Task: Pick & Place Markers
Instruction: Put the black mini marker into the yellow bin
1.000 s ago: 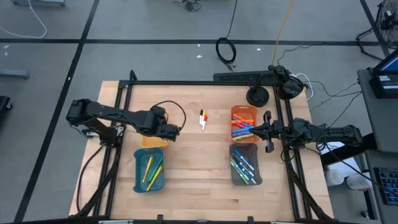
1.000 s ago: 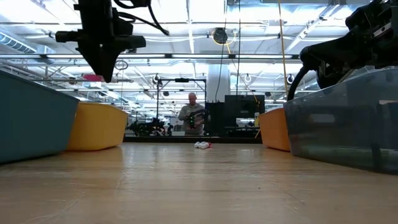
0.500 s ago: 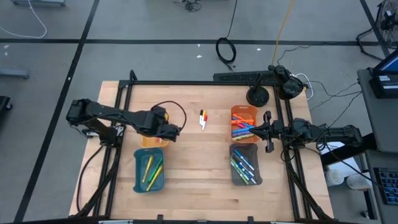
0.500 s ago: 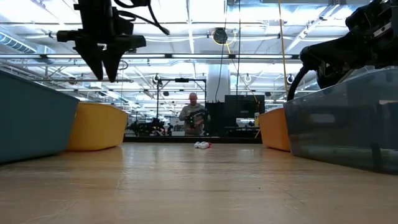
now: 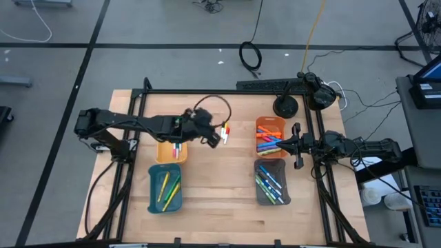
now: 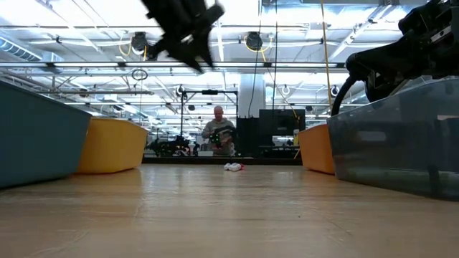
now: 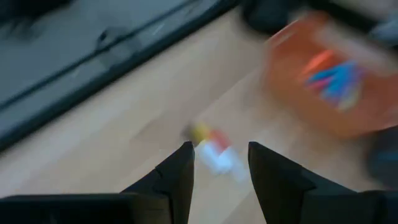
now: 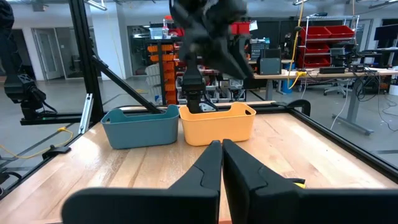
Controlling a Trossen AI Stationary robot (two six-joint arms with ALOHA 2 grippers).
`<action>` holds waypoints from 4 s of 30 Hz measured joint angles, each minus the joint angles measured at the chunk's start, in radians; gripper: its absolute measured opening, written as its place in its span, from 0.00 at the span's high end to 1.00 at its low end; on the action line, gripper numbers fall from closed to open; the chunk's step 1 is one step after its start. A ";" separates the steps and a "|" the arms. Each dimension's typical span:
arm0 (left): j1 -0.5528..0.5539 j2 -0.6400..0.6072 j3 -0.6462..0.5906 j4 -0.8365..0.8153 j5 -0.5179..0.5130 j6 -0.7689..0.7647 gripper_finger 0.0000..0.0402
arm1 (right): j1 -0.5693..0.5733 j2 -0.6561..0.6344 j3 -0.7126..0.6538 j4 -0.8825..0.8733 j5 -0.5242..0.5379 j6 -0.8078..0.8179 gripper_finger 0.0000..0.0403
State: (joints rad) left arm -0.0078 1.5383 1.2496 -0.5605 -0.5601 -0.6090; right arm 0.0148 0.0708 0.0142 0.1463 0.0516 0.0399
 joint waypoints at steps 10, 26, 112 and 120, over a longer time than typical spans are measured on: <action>0.060 0.095 0.003 0.405 0.103 0.324 0.61 | 0.000 0.000 0.000 0.000 0.000 0.000 0.99; 0.307 0.470 0.232 0.007 0.361 0.051 0.61 | 0.000 0.000 0.000 0.000 0.000 0.000 0.99; 0.252 0.620 0.263 -0.051 0.358 0.157 0.61 | 0.000 0.000 0.000 0.000 0.000 0.000 0.99; 0.253 0.621 0.261 -0.019 0.351 0.179 0.61 | 0.000 0.000 0.000 0.000 0.000 0.000 0.99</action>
State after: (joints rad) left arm 0.2447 2.1593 1.5105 -0.5796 -0.2095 -0.4301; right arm 0.0147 0.0704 0.0143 0.1463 0.0515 0.0399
